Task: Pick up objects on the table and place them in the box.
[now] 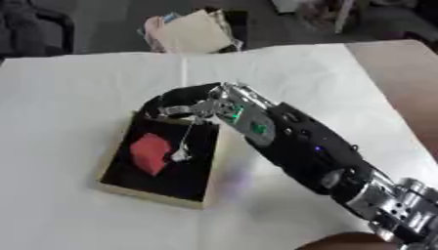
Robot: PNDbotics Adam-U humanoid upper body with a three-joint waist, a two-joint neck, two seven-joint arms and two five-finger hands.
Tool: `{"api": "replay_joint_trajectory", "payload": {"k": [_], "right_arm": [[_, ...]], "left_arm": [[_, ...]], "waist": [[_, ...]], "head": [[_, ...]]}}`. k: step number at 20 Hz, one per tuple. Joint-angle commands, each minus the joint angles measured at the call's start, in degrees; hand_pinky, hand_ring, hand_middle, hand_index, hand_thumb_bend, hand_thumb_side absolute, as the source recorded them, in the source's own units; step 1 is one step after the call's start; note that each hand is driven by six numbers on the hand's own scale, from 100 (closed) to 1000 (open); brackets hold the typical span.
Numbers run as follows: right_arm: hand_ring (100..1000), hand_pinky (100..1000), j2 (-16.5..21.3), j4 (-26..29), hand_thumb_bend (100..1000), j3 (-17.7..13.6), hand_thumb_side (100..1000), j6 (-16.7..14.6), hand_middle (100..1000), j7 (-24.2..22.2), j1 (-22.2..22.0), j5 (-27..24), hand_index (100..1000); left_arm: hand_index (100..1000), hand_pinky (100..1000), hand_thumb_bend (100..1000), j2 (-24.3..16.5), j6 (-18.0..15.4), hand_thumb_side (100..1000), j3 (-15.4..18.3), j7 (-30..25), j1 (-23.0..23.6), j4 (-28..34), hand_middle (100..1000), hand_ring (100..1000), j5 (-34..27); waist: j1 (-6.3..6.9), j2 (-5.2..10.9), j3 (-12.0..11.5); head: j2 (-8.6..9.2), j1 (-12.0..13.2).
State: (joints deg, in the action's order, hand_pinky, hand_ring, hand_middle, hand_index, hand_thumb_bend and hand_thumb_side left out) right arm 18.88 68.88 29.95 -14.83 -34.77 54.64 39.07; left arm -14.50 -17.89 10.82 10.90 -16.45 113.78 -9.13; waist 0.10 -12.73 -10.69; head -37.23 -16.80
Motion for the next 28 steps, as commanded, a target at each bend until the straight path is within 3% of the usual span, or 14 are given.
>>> {"api": "replay_joint_trajectory", "payload": {"k": [1, 8, 15, 22, 28], "right_arm": [[896, 852, -0.1, -0.1, 553, -1.2, 322, -1.8, 969, 1.3, 0.7, 2.9, 1000], [887, 838, 0.3, -0.2, 576, -2.7, 343, -2.9, 960, 4.9, 0.8, 4.3, 1000], [863, 784, 3.1, 4.0, 569, -6.0, 385, 0.0, 931, 9.1, 1.4, 1.4, 1000], [800, 667, 8.5, 7.9, 528, -13.8, 439, 5.6, 854, 14.7, 3.0, -4.3, 982], [720, 536, 10.8, 3.5, 452, -22.3, 460, 10.9, 764, 20.0, 4.7, -9.6, 928]], "left_arm": [[806, 798, 250, -0.6, -0.1, 446, 0.0, -0.1, -0.7, 0.8, 638, 617, -0.2], [806, 798, 250, -0.6, -0.1, 446, 0.1, 0.0, -0.6, 0.8, 638, 617, -0.2], [806, 798, 250, -0.7, -0.1, 446, 0.2, 0.0, -0.4, 0.8, 638, 616, -0.2], [806, 798, 250, -0.7, 0.0, 447, 0.4, 0.3, 0.0, 0.8, 637, 616, 0.0], [806, 797, 249, -0.7, 0.0, 445, 0.8, 0.7, 0.4, 0.8, 637, 615, 0.2]], "waist": [[0.27, 0.9, 0.0], [0.23, 1.01, 0.2], [0.22, 1.09, 0.8], [0.21, 1.19, 1.4], [0.59, 1.39, 2.4]], "head": [[0.32, 0.0], [0.3, 0.1], [0.14, 0.3], [-0.06, 0.9], [-0.23, 1.8]]}}
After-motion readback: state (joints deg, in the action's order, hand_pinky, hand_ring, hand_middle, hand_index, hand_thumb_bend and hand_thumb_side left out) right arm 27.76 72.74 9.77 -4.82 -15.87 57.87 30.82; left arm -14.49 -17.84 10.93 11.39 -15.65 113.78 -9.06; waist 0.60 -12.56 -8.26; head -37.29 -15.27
